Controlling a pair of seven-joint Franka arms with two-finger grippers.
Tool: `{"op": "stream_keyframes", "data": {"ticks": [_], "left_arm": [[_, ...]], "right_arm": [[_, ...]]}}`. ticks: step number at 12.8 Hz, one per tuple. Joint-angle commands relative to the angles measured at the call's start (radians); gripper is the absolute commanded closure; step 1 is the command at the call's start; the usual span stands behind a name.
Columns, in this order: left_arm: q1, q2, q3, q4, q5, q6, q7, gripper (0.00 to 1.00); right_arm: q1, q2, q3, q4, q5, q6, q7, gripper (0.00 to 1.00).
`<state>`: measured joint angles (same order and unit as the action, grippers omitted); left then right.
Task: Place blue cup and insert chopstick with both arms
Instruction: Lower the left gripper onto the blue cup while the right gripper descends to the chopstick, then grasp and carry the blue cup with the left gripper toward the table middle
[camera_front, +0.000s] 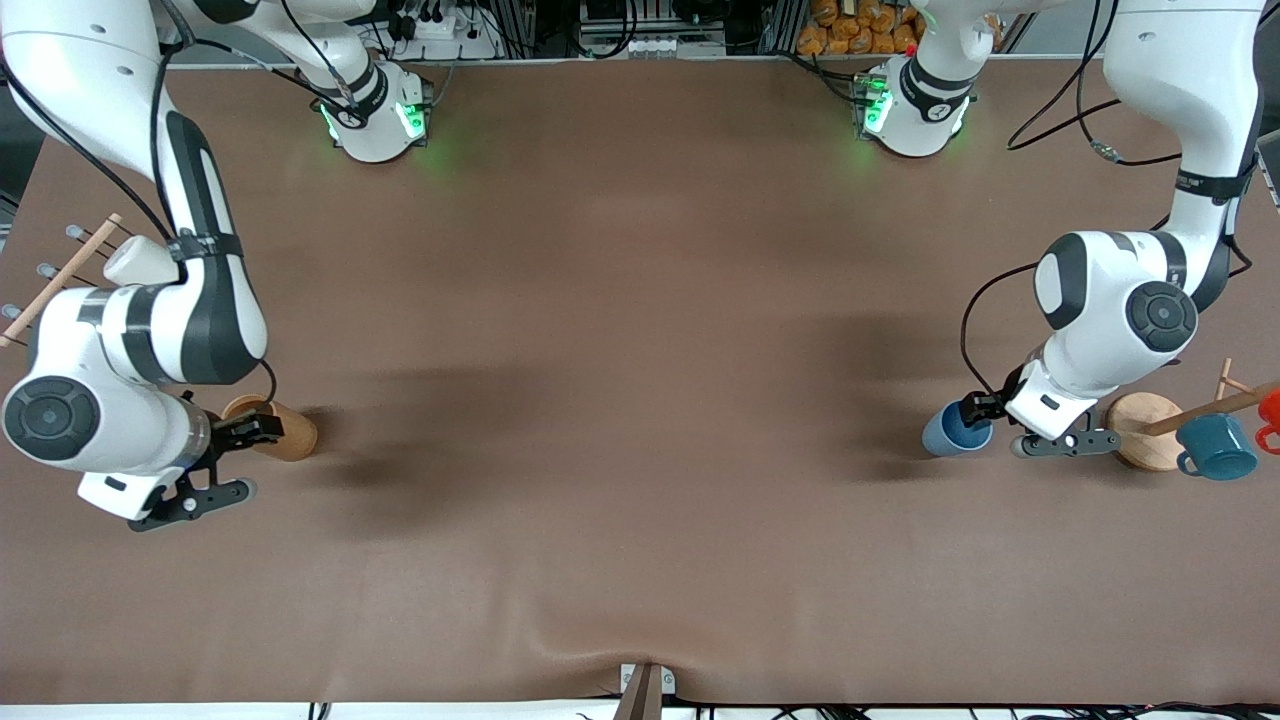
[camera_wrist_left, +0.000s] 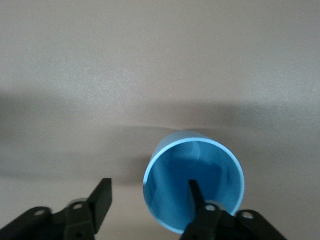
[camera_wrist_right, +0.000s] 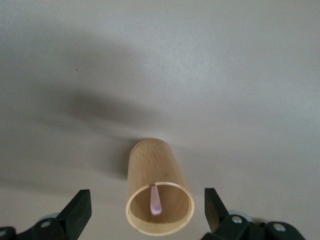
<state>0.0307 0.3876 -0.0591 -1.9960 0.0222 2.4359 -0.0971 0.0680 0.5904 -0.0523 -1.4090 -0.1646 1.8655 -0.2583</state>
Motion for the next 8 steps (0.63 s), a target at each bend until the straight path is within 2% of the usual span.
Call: {"op": "stream_keyframes", "data": {"ticks": [1, 2, 4, 6, 7, 8], "left_arm": [[-0.002, 0.025, -0.004, 0.013, -0.007, 0.014, 0.010, 0.91], [-0.003, 0.030, -0.005, 0.013, -0.007, 0.014, 0.008, 1.00], [-0.003, 0.019, -0.030, 0.013, 0.001, 0.005, 0.014, 1.00], [-0.014, -0.036, -0.141, 0.020, 0.007, -0.064, -0.010, 1.00], [-0.032, -0.041, -0.186, 0.058, 0.007, -0.119, -0.013, 1.00], [-0.063, -0.041, -0.238, 0.087, 0.007, -0.185, -0.041, 1.00]], "right_arm": [[0.001, 0.022, -0.003, 0.024, -0.018, 0.006, 0.052, 0.00], [0.003, 0.022, -0.003, 0.024, -0.016, 0.001, 0.074, 0.00], [-0.005, 0.020, -0.003, 0.024, -0.010, -0.005, 0.079, 0.01], [-0.007, 0.020, -0.003, 0.022, -0.010, -0.005, 0.079, 0.26], [-0.008, 0.020, -0.003, 0.021, -0.010, -0.005, 0.079, 0.35], [-0.008, 0.020, -0.003, 0.021, -0.010, -0.005, 0.079, 0.38]]}}
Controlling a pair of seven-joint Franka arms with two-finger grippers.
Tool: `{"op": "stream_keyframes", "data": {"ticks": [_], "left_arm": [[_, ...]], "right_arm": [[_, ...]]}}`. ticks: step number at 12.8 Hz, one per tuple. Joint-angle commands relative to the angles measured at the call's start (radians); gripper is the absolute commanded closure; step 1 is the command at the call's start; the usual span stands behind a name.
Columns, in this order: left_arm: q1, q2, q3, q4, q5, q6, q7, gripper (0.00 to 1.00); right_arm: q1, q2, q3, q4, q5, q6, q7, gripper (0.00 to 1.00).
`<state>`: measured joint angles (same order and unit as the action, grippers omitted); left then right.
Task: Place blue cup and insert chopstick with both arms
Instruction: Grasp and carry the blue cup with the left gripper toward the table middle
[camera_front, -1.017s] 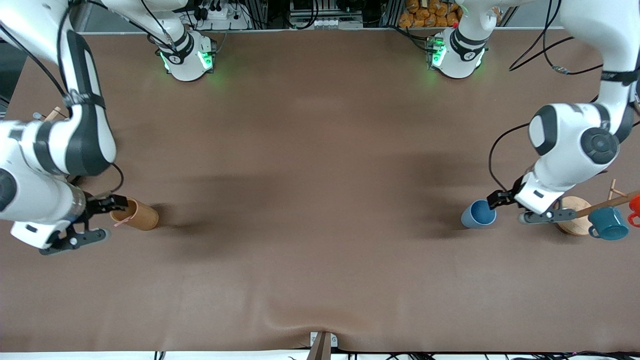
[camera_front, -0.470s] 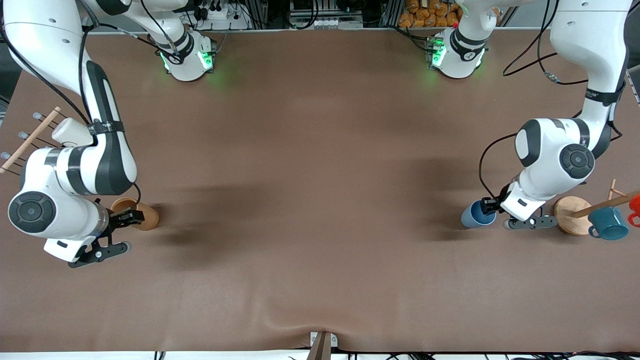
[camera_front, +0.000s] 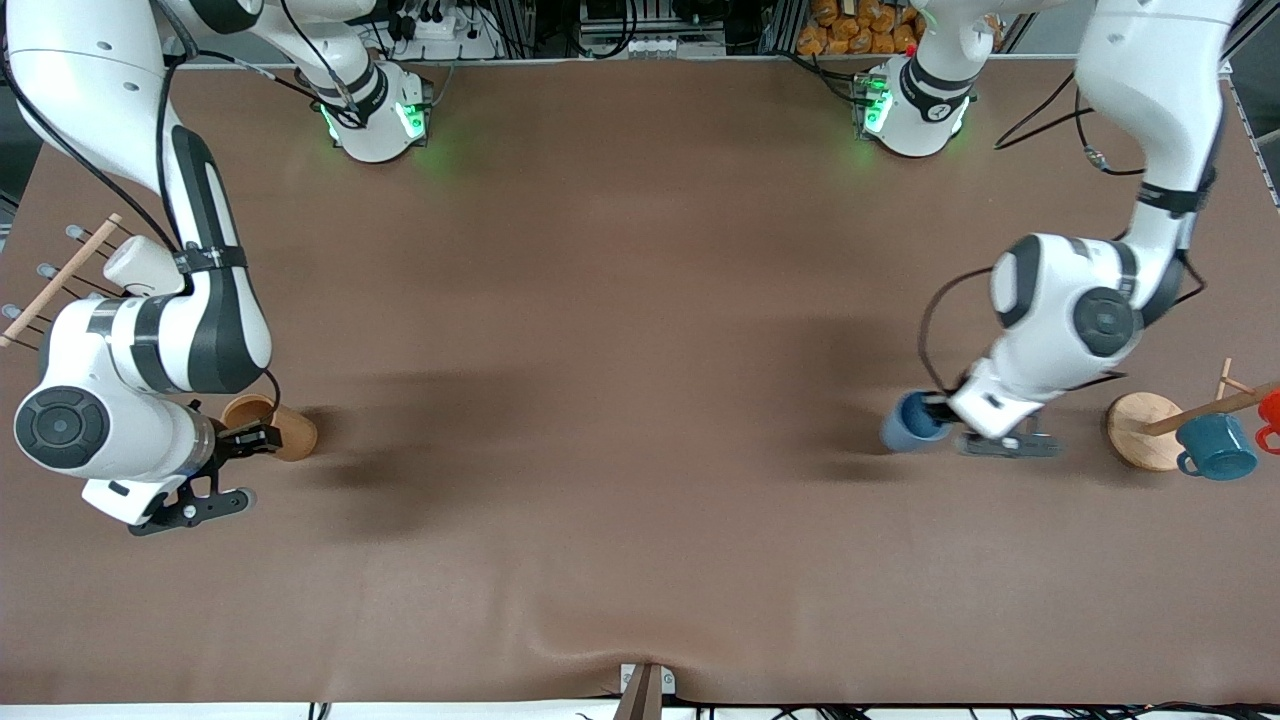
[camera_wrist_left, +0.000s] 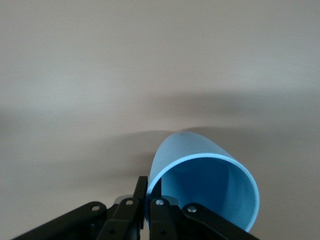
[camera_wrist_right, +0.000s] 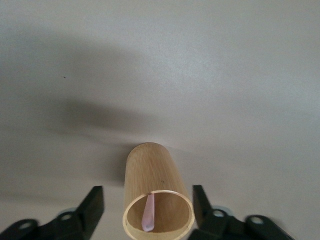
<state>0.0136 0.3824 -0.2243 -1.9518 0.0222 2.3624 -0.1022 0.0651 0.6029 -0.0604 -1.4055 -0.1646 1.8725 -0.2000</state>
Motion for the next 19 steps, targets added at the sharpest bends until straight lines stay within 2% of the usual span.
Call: {"op": "stream_keyframes", "data": {"ticks": [1, 3, 6, 9, 11, 12, 13, 14, 15, 16, 17, 18, 19], "left_arm": [[-0.100, -0.034, -0.114, 0.071, 0.010, -0.145, -0.086, 1.00], [-0.290, -0.008, -0.122, 0.122, 0.044, -0.155, -0.267, 1.00], [-0.485, 0.107, -0.118, 0.230, 0.071, -0.155, -0.532, 1.00], [-0.573, 0.211, -0.116, 0.297, 0.159, -0.154, -0.717, 1.00], [-0.590, 0.248, -0.115, 0.301, 0.173, -0.149, -0.740, 1.00], [-0.592, 0.274, -0.115, 0.338, 0.180, -0.147, -0.743, 0.96], [-0.592, 0.286, -0.116, 0.359, 0.180, -0.147, -0.751, 0.79], [-0.592, 0.286, -0.115, 0.363, 0.182, -0.147, -0.760, 0.20], [-0.589, 0.274, -0.115, 0.366, 0.186, -0.149, -0.763, 0.00], [-0.581, 0.254, -0.115, 0.375, 0.188, -0.153, -0.763, 0.00], [-0.575, 0.222, -0.113, 0.375, 0.186, -0.161, -0.764, 0.00], [-0.555, 0.170, -0.113, 0.376, 0.186, -0.192, -0.764, 0.00], [-0.526, 0.109, -0.115, 0.376, 0.185, -0.234, -0.766, 0.00]], "right_arm": [[-0.005, 0.008, 0.005, 0.017, -0.010, -0.012, 0.021, 0.38], [-0.007, 0.008, 0.004, 0.014, -0.010, -0.013, 0.021, 0.38], [-0.007, 0.008, 0.002, 0.013, -0.010, -0.039, 0.021, 0.39], [-0.007, 0.008, 0.002, 0.013, -0.010, -0.041, 0.021, 0.48], [-0.007, 0.008, 0.002, 0.013, -0.010, -0.041, 0.021, 0.54], [-0.007, 0.009, 0.002, 0.013, -0.010, -0.041, 0.021, 0.55], [-0.007, 0.009, 0.002, 0.013, -0.010, -0.041, 0.022, 0.56], [-0.007, 0.009, 0.002, 0.013, -0.010, -0.039, 0.022, 0.59], [-0.007, 0.009, 0.002, 0.013, -0.010, -0.039, 0.022, 0.62], [-0.007, 0.009, 0.002, 0.013, -0.010, -0.041, 0.021, 0.72], [-0.008, 0.009, 0.002, 0.013, -0.010, -0.042, 0.019, 0.88], [-0.008, 0.008, 0.002, 0.011, -0.009, -0.053, 0.021, 1.00], [-0.008, 0.008, 0.002, 0.013, -0.007, -0.087, 0.021, 1.00]]}}
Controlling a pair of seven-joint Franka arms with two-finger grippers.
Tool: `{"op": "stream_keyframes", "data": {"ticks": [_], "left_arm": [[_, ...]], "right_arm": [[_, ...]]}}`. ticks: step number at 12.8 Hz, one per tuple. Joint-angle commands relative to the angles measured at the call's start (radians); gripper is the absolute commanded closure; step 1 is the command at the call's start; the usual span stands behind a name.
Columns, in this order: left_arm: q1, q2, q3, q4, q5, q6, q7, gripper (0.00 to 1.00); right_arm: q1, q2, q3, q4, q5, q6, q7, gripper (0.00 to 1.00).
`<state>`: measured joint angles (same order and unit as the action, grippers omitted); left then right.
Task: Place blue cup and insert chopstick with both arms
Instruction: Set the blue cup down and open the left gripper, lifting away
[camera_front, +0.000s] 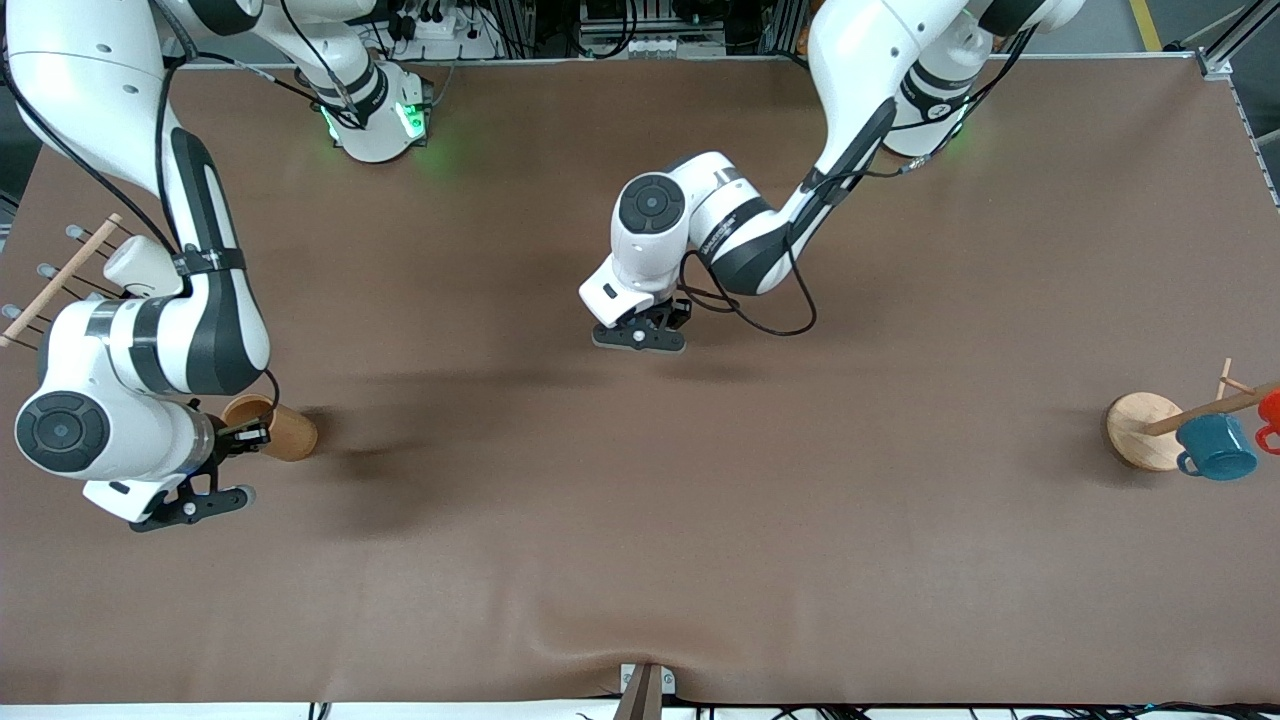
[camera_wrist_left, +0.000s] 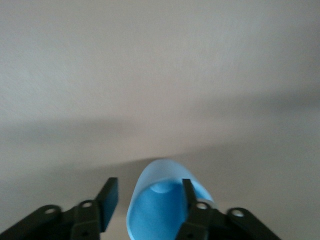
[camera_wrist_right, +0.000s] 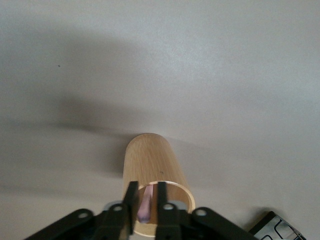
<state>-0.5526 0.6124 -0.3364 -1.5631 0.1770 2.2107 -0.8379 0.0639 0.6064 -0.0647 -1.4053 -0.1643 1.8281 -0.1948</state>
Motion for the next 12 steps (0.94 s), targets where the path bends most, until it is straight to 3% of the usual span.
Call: {"op": "stream_keyframes", "data": {"ticks": [1, 3, 7, 10, 12], "left_arm": [[0.065, -0.184, -0.001, -0.012, 0.030, -0.127, -0.046, 0.00], [0.184, -0.297, -0.004, -0.012, 0.033, -0.187, -0.060, 0.00], [0.365, -0.430, -0.006, -0.011, 0.016, -0.204, -0.058, 0.00], [0.465, -0.482, -0.007, 0.014, 0.016, -0.287, -0.050, 0.00], [0.516, -0.481, -0.007, 0.073, 0.000, -0.385, 0.012, 0.00]], "right_arm": [[-0.006, 0.001, 0.006, 0.012, -0.006, -0.059, 0.015, 1.00], [-0.006, -0.005, 0.006, 0.014, -0.006, -0.069, 0.015, 1.00], [-0.003, -0.075, 0.010, 0.020, -0.004, -0.107, 0.003, 1.00], [0.002, -0.167, 0.014, 0.022, -0.004, -0.170, 0.003, 1.00], [0.004, -0.238, 0.014, 0.022, 0.044, -0.207, -0.009, 1.00]]}}
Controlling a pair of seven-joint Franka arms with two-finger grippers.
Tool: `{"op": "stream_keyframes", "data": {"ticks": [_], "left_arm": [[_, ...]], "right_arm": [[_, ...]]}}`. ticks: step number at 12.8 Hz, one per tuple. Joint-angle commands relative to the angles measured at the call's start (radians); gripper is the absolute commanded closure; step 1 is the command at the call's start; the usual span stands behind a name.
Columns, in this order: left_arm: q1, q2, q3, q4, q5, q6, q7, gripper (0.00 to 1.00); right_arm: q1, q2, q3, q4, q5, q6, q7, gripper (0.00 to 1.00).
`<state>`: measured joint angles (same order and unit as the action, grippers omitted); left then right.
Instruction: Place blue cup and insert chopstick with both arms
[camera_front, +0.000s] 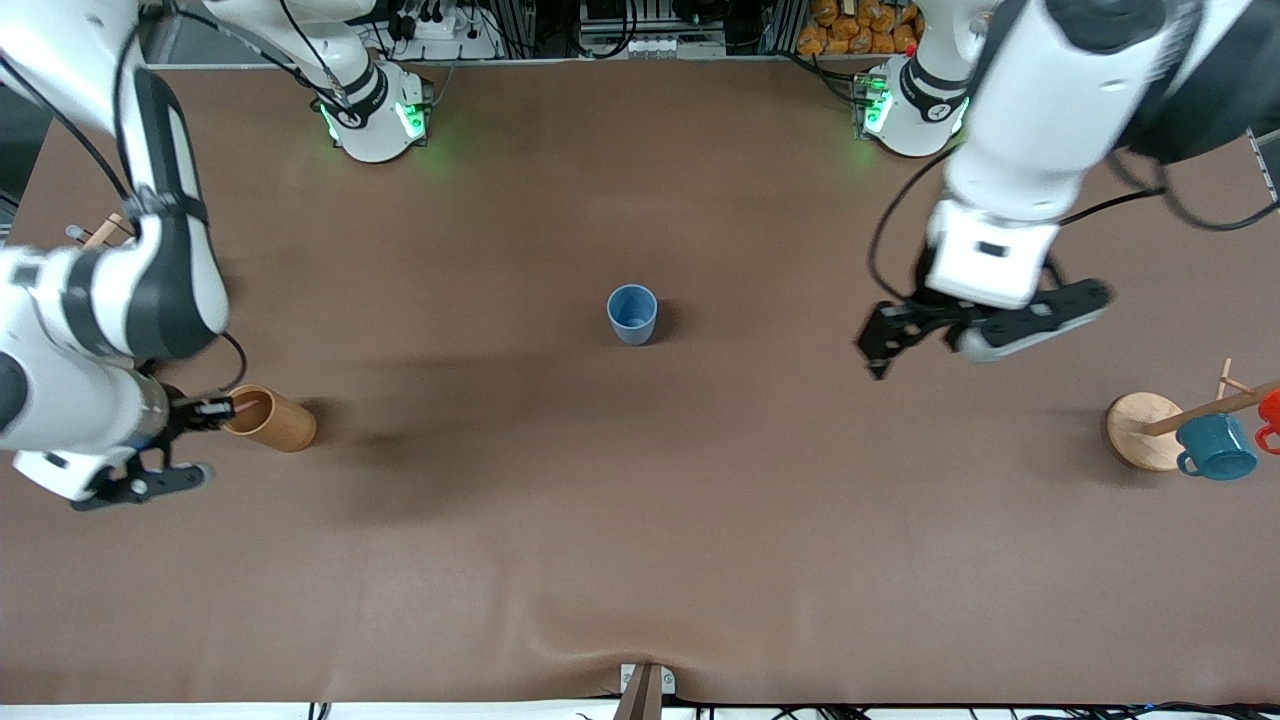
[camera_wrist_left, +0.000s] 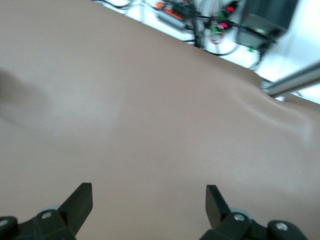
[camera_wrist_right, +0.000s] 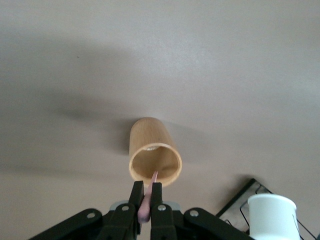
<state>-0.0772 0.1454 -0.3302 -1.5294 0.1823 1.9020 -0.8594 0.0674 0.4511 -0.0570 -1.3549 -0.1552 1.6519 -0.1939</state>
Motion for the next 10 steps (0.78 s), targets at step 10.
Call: {"op": "stream_keyframes", "data": {"ticks": [10], "left_arm": [[0.091, -0.121, 0.265, 0.035, -0.190, -0.326, 0.646, 0.00]], "right_arm": [[0.285, -0.160, 0.164, -0.055, 0.190, 0.086, 0.007, 1.00]]}}
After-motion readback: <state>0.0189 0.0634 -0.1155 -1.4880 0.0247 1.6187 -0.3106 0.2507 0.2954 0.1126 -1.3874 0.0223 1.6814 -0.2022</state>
